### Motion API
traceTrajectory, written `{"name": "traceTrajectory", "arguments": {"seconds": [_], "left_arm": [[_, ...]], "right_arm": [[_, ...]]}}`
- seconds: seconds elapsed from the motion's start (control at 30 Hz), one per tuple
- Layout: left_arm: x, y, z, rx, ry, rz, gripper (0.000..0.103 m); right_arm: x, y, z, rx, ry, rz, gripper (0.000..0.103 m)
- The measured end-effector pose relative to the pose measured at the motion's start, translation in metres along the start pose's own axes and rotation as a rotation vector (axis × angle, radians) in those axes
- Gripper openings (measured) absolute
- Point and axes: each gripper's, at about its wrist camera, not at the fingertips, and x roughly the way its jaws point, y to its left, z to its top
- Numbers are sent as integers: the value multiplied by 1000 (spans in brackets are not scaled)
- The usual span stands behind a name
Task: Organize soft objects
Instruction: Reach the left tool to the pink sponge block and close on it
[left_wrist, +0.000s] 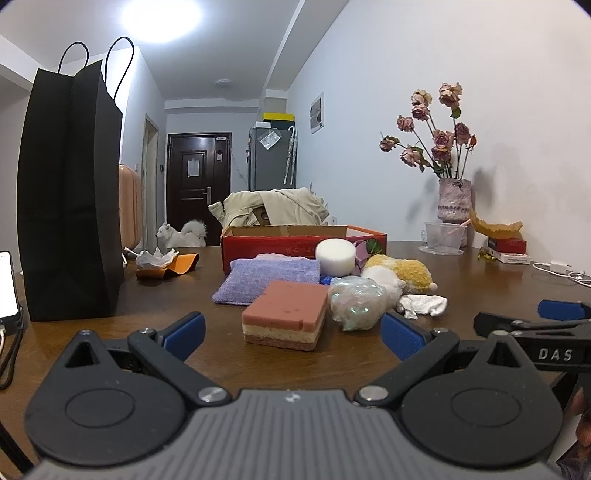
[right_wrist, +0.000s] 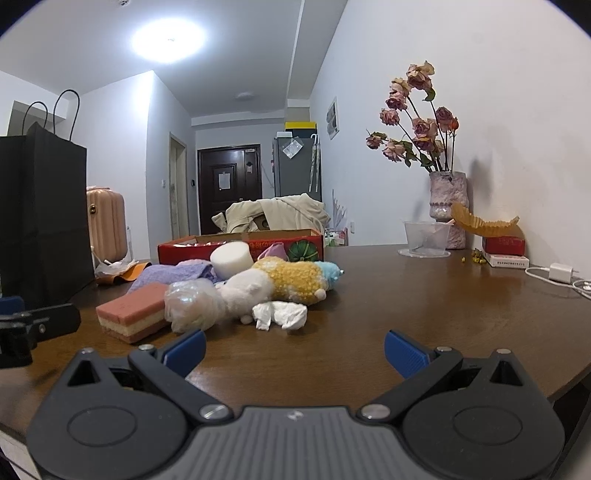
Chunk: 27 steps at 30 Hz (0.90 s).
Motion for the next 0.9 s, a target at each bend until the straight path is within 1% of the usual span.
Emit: {"name": "traceTrajectory", "arguments": {"seconds": [0.03,0.1,0.13,0.17,0.23,0.3,0.37,0.4,0.43,0.5,0.53,0.57,0.6,0.67,0.7,0.73,0.77,0.8,0.83,0.87,0.9], "left_arm": [[3,2,4,-6,11,-9,103],[12,7,13,-18,47,-52,103],[16,10,19,-23,60,-61,103],[21,12,24,-28,67,-50,103],[33,18,32,-48,104,-33,103],[47,26,38,-85,151,-34,103],[63,35,44,-127,192,-37,103],[71,39,46,-138,213,-36,103],[80,41,48,-147,243,-27,102],[96,48,53,-173,317,-1,98],[106,53,55,-195,372,17,93],[114,57,56,-224,418,27,87],[119,61,56,-258,449,28,84],[131,70,56,-338,542,8,69],[136,75,55,-370,587,0,67],[141,80,54,-413,633,-6,65],[144,85,52,-461,655,-17,62],[146,89,51,-505,683,-33,59],[149,92,51,-545,700,-58,50],[153,97,50,-589,706,-86,38],[156,100,50,-609,711,-106,34]], "right_arm": [[2,-1,4,10,1,-3,103],[7,-5,15,38,12,-3,103],[10,-6,20,53,22,-1,103],[15,-8,27,71,42,9,103],[30,-11,40,108,110,62,103],[46,-11,47,129,163,103,103],[63,-7,53,125,248,138,103],[71,-4,57,120,276,164,103],[77,-2,62,117,277,188,102],[88,5,71,106,262,239,92],[98,11,79,76,278,273,81],[110,18,86,38,298,302,75],[125,25,94,-7,324,345,74],[152,35,106,-42,370,422,62],[169,41,111,-63,407,463,58],[185,48,114,-80,445,496,51],[199,56,116,-95,484,525,47],[212,61,117,-104,522,560,46],[224,68,116,-114,551,594,45],[234,75,114,-124,585,621,42],[244,81,113,-125,619,643,41]]}}
